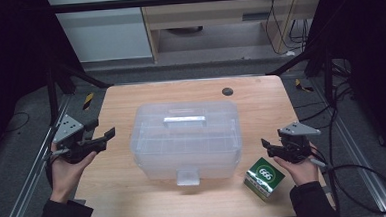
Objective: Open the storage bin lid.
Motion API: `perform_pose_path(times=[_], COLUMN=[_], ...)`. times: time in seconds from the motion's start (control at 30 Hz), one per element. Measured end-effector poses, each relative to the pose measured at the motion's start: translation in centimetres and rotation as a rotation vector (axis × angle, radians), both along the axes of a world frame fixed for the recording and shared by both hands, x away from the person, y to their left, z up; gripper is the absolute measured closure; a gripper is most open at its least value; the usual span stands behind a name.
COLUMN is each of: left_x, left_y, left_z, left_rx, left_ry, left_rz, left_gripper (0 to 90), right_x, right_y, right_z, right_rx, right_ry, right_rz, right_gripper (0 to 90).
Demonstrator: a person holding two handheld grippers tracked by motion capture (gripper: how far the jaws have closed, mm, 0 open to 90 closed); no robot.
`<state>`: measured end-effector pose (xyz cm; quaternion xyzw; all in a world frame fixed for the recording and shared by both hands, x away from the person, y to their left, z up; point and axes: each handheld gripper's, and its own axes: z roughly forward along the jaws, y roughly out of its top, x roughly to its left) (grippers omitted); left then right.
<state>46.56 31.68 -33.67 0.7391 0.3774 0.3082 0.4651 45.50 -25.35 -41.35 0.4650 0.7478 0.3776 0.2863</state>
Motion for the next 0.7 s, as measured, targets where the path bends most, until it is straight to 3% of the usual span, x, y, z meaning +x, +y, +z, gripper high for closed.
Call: perform_pose_path(times=[0.23,0.27,0.43,0.7], left_x=[0.5,0.4,0.9,1.7], left_y=[-1.0,-1.2,-2.5,-5.1], left_z=[2.1,2.3,3.4,4.8], left_rx=[0.035,0.041,0.111,0.186], left_ry=[-0.021,-0.008,-0.02,-0.027], left_rz=[-0.057,-0.062,-0.108,-0.205], left_gripper=[34.7,35.2,36.0,35.6], right_x=[0.1,0.2,0.2,0.2], right_y=[0.1,0.2,0.1,0.0], right_z=[-0.2,-0.2,-0.2,-0.1], right_rx=[-0.014,-0.016,-0.011,-0.009], right_ry=[0.016,0.018,0.018,0.021], right_rz=[0.005,0.009,0.011,0.009], right_gripper=[33.5,33.5,33.5,33.6])
